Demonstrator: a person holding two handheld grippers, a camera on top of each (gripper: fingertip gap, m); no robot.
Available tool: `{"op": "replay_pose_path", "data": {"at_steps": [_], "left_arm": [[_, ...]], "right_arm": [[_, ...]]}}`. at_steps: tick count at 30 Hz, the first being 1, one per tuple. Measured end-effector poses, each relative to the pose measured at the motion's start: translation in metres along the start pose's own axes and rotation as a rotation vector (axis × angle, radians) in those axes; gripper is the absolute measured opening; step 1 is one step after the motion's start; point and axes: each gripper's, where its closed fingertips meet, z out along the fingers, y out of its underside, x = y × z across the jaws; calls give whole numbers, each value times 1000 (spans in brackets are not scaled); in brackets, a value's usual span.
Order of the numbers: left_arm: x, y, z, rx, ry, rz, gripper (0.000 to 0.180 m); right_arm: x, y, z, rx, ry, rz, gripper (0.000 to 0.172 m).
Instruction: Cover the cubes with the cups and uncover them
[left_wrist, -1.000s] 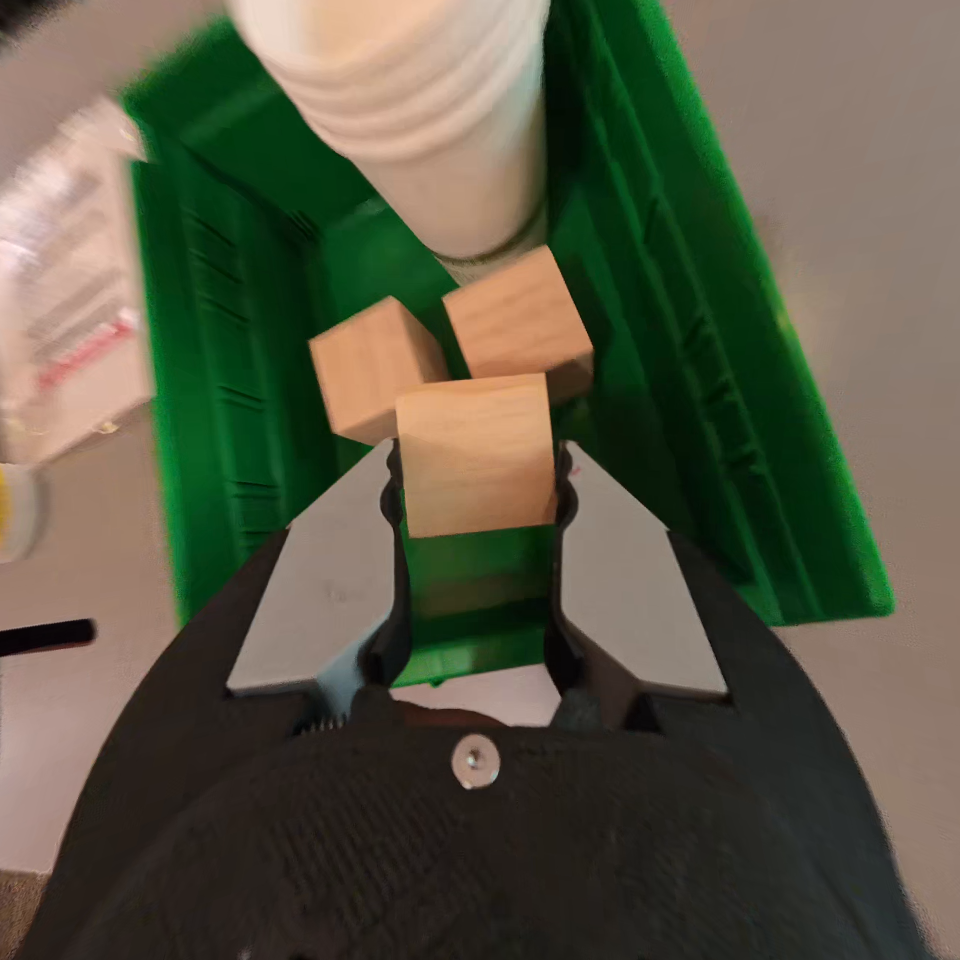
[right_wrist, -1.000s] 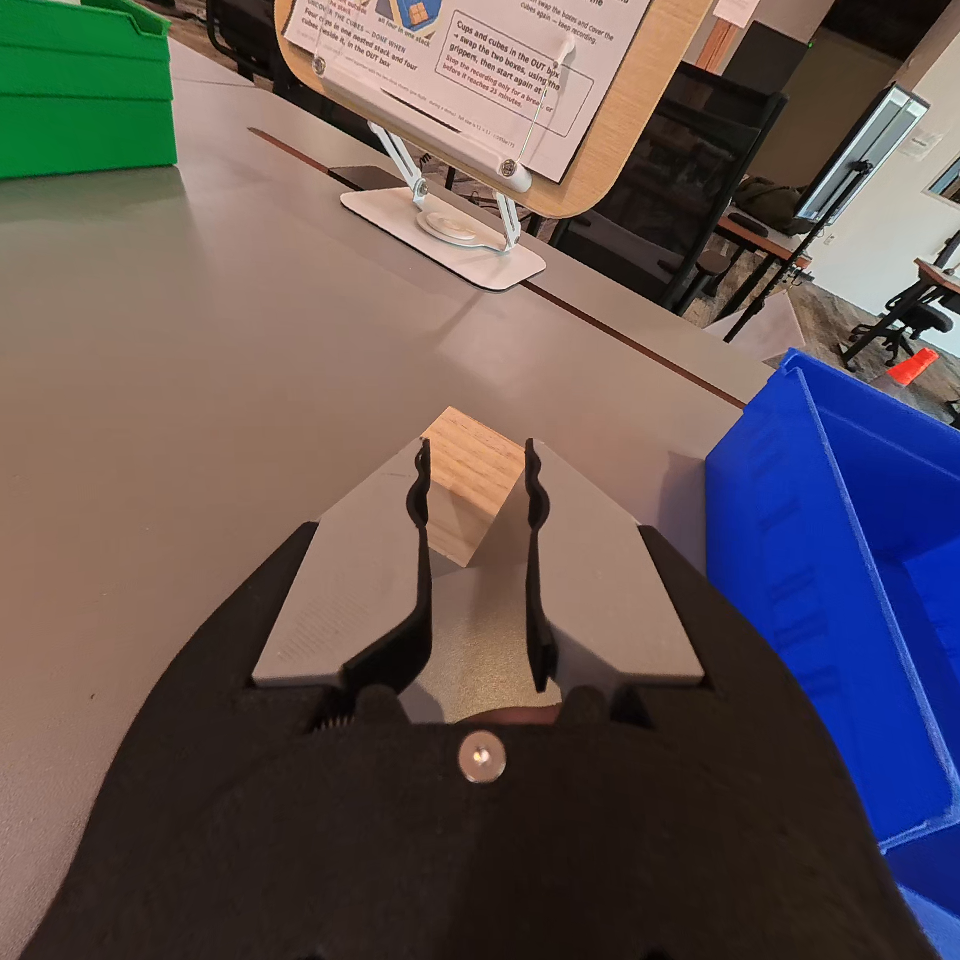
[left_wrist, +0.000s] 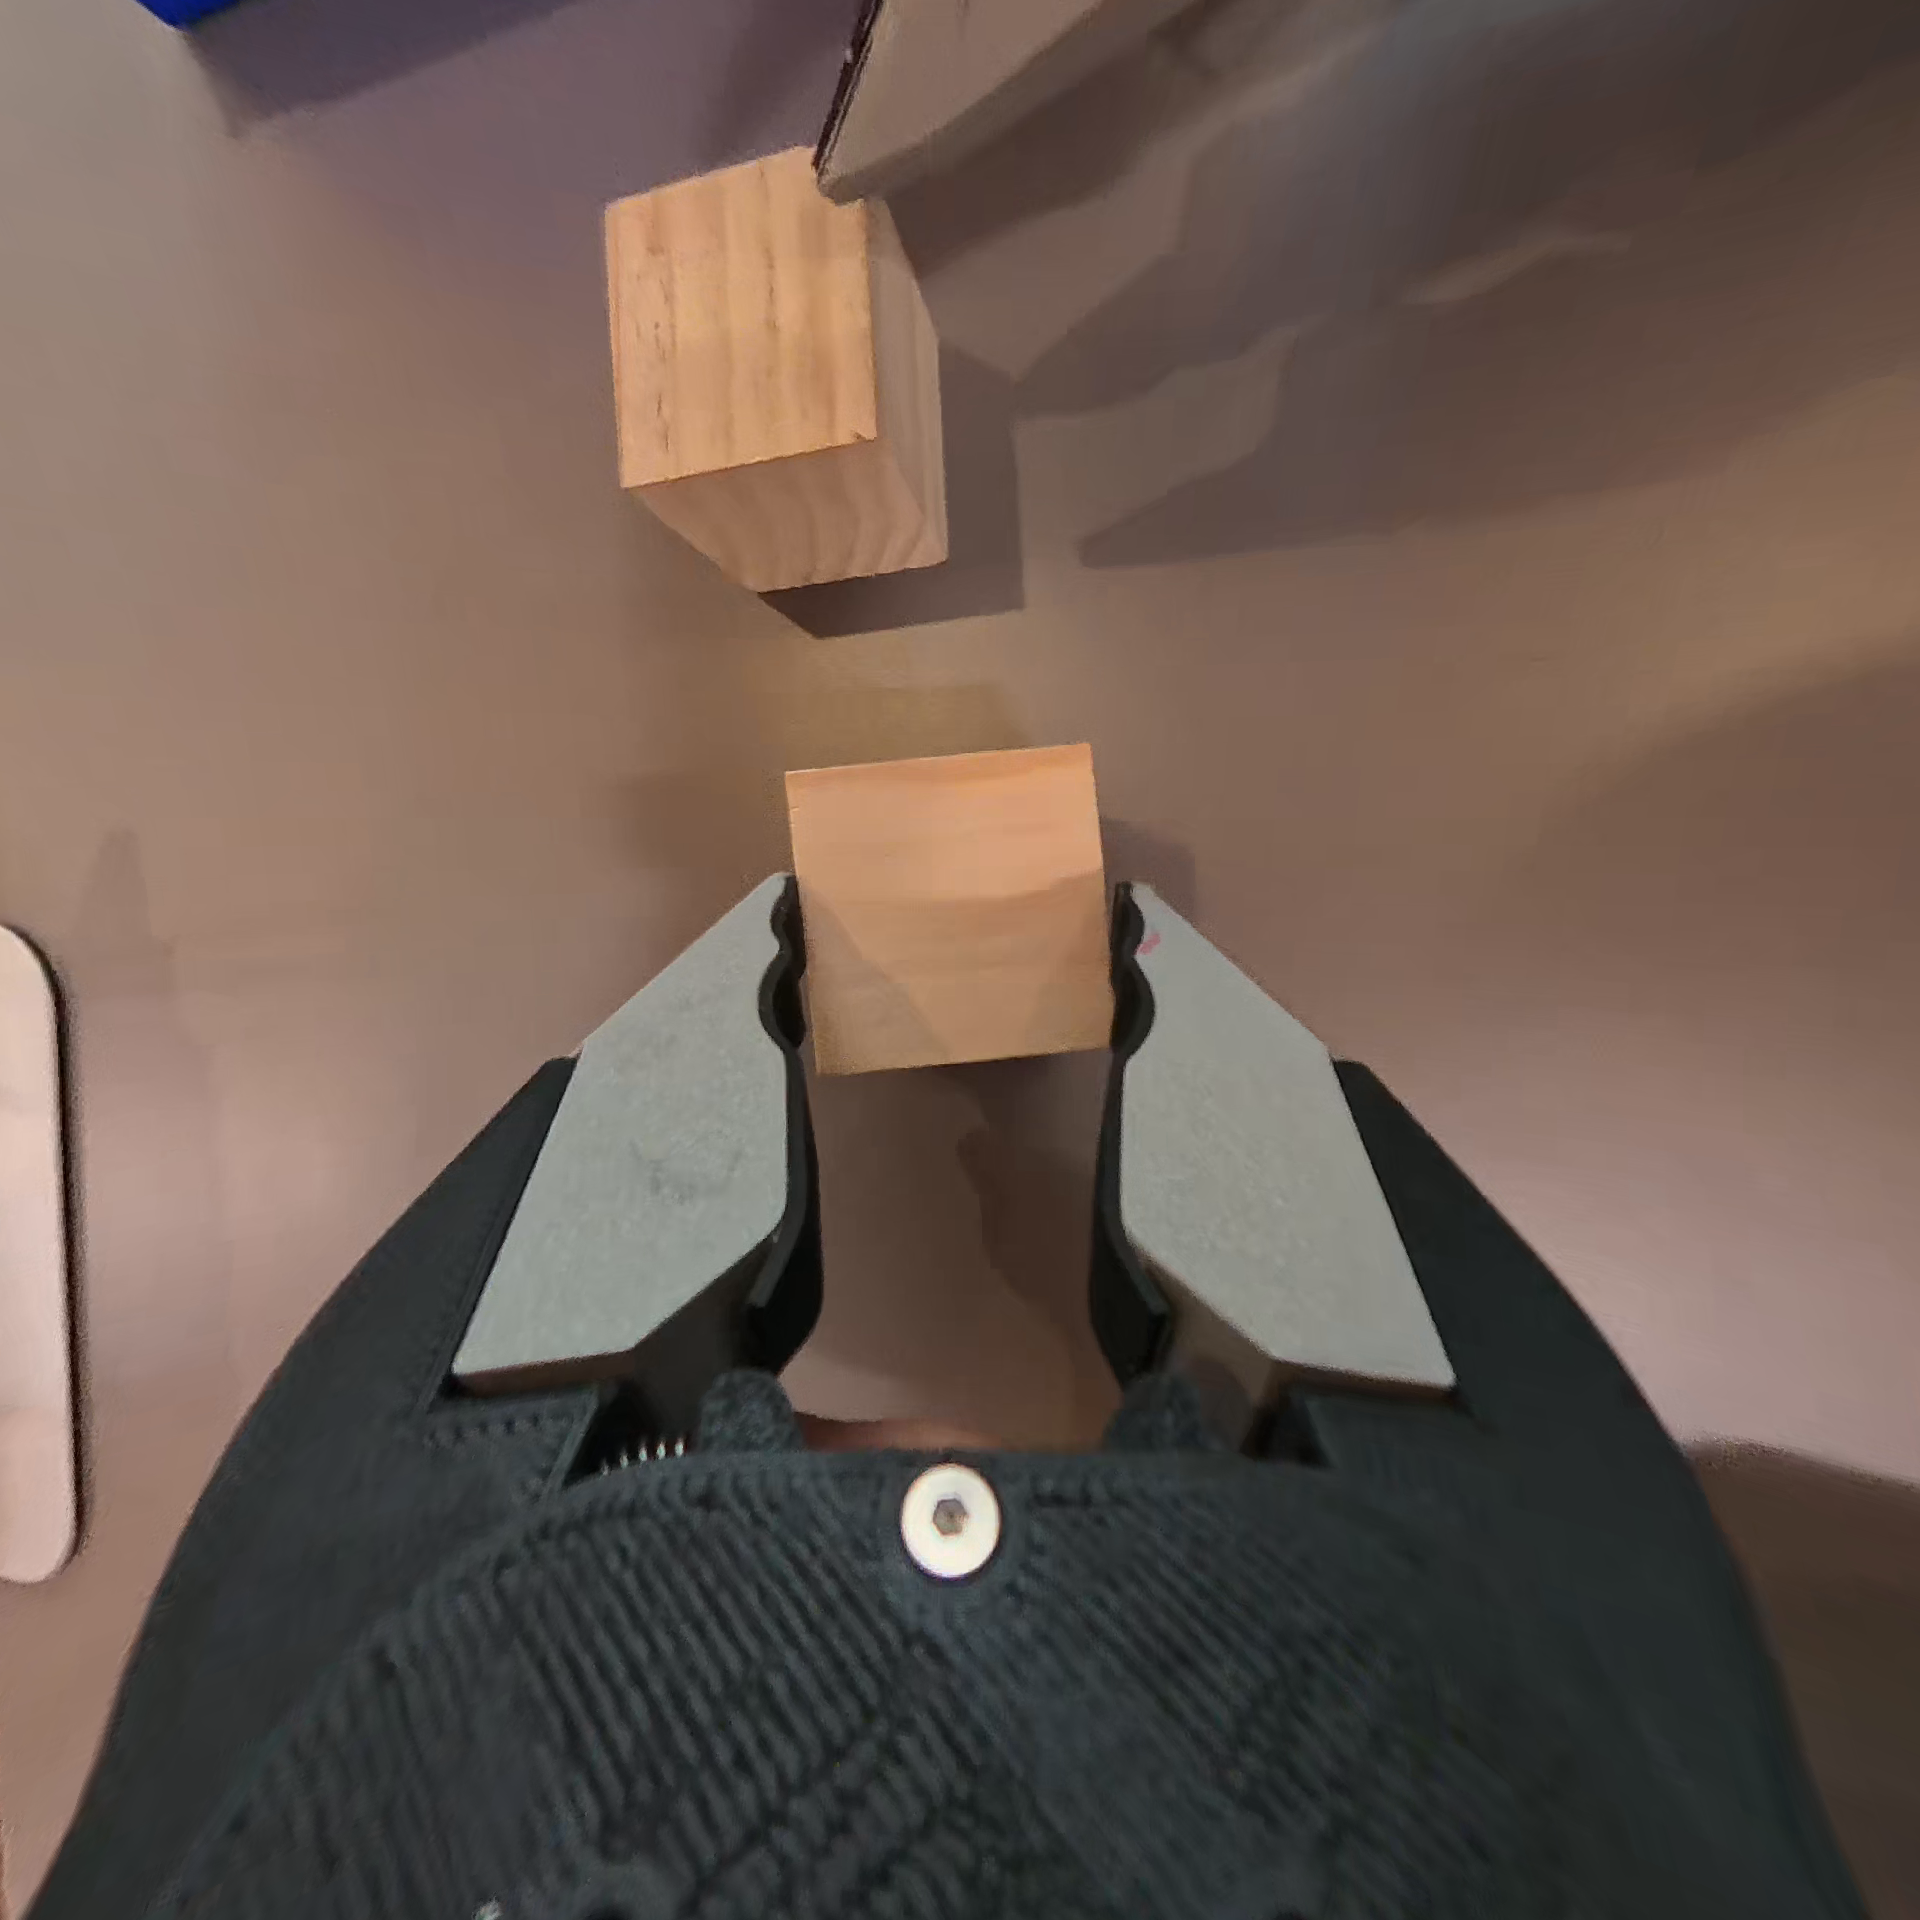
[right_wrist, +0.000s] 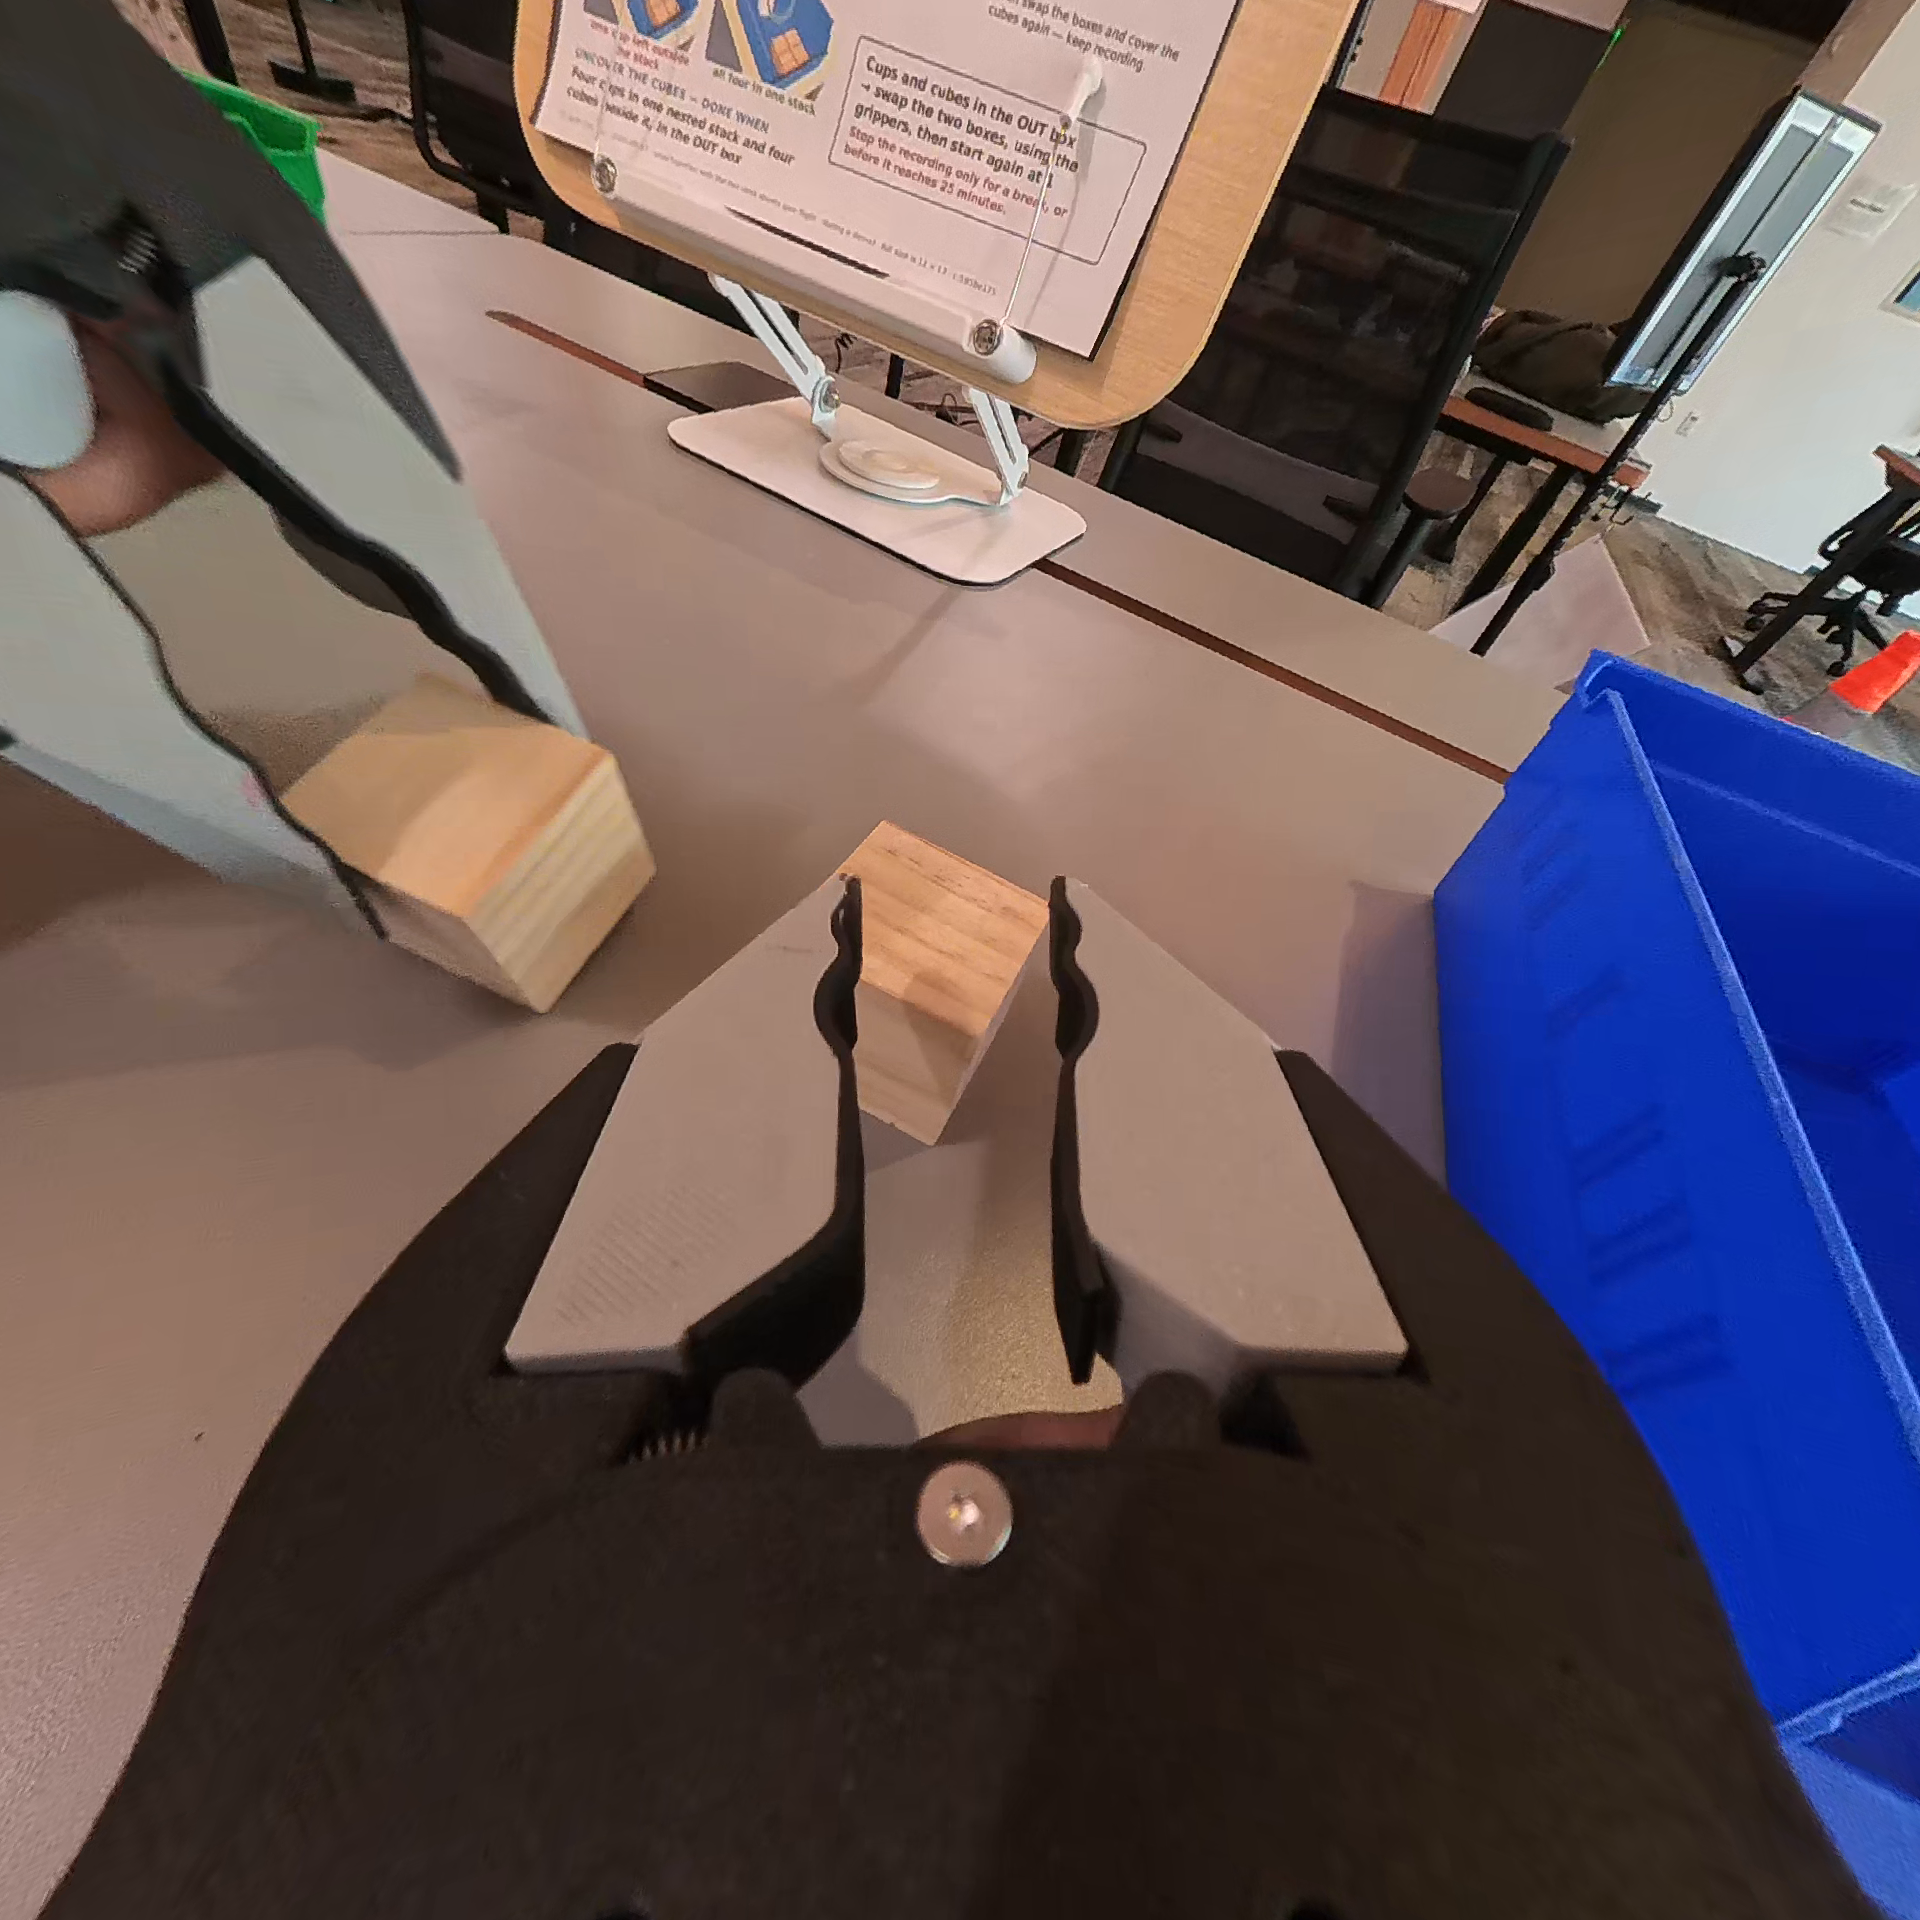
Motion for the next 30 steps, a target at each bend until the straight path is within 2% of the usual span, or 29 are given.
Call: {"op": "replay_pose_path", "data": {"at_steps": [3,10,14,18,19,21,22,26,28,30], "left_arm": [[-19,-2,6,-21,-29,21,58],[-23,-2,11,13,143,-31,59],[-25,12,4,-6,169,-4,59],[-25,12,4,28,169,-3,59],[-26,12,5,30,156,-10,61],[-29,15,9,15,118,-37,91],[-29,19,10,-4,108,-43,98],[-31,26,-4,25,-24,-72,108],[-33,26,-28,98,-120,-181,108],[-29,27,-64,240,-225,-330,101]], "right_arm": [[-1,0,0,2,-3,-2,33],[-3,2,1,-10,-6,-12,33],[-3,3,1,-11,-6,-15,33],[-3,2,1,-7,-7,-11,33],[-3,2,1,-7,-7,-12,33],[-4,2,1,-7,-8,-15,33],[-4,2,1,-7,-8,-16,32],[-4,-1,0,3,-11,-13,32],[-4,-3,-2,14,-10,-12,32],[-4,-5,-3,24,-11,-4,32]]}}
